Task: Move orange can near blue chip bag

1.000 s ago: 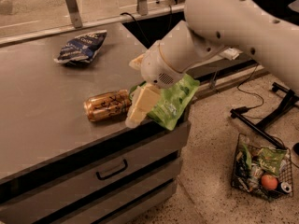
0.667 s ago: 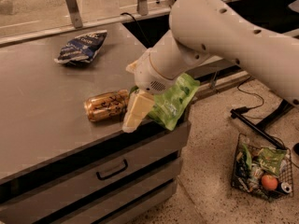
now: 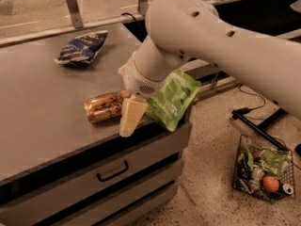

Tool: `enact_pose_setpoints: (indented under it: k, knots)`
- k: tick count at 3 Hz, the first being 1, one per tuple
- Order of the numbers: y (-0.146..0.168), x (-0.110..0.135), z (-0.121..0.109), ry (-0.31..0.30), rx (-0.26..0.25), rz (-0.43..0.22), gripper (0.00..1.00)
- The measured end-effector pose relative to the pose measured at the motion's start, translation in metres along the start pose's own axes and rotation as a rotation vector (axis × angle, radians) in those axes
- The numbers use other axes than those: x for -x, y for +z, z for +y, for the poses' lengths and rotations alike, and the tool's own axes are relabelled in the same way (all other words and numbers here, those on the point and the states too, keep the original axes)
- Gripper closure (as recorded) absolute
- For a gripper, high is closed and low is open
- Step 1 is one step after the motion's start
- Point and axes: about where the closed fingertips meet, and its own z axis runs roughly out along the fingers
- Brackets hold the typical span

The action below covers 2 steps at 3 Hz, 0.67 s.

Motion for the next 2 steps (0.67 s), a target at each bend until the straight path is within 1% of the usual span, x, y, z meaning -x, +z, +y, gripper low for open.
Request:
enact_pose_setpoints:
  k: [2]
  knots:
    - [0.0071, 0.0004, 0.0072, -0.042, 0.027, 0.075, 0.0]
